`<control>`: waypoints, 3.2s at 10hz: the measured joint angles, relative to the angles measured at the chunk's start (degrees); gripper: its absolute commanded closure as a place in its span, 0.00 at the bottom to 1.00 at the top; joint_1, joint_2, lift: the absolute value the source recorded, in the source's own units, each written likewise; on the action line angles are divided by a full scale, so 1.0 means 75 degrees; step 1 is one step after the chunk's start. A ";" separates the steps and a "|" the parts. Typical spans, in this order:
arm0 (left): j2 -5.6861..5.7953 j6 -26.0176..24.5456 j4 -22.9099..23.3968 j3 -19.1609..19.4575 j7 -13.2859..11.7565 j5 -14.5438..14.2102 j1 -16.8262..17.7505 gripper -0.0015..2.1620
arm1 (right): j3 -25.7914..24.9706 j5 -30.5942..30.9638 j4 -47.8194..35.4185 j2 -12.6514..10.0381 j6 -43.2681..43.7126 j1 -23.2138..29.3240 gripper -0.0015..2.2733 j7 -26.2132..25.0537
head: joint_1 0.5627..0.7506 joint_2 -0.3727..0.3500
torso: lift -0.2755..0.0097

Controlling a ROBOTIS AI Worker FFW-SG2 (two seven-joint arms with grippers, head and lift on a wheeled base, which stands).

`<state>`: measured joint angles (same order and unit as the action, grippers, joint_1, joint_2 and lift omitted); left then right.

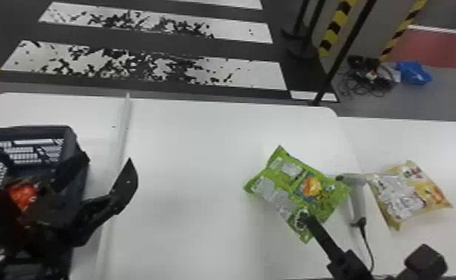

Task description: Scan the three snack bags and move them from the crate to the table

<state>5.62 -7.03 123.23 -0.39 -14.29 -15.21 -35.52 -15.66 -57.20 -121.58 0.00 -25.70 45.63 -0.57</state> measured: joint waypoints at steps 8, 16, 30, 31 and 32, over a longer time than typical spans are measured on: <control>0.0010 0.0528 0.0109 -0.0261 -0.0016 0.0004 -0.0200 0.02 | -0.0573 0.2382 -0.0848 0.0062 -0.2586 0.0181 0.18 0.1026 | 0.70 0.24 | 0.75; 0.0003 0.0431 -0.0037 -0.0368 0.0095 0.0319 -0.0024 0.02 | 0.1921 0.5973 0.0600 0.0766 -0.1166 -0.2143 0.99 0.2503 | 0.70 0.47 | 0.75; 0.0037 0.0427 -0.0321 -0.0265 0.0043 0.0258 0.0260 0.02 | 0.2244 0.6487 0.2800 0.0800 -0.0767 -0.4047 0.99 0.1027 | 0.70 0.42 | 0.75; 0.0036 0.0427 -0.0324 -0.0280 0.0043 0.0259 0.0285 0.02 | 0.2233 0.6273 0.2248 0.0845 -0.0748 -0.3722 0.99 0.1089 | 0.70 0.43 | 0.75; 0.0036 0.0423 -0.0324 -0.0301 0.0049 0.0260 0.0314 0.02 | 0.2207 0.6073 0.1546 0.0955 -0.0827 -0.3346 0.98 0.1097 | 0.70 0.44 | 0.75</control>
<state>5.89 -3.86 120.80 -2.65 -13.93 -13.25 -33.17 0.90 -11.65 -109.98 7.16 -31.90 20.53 7.66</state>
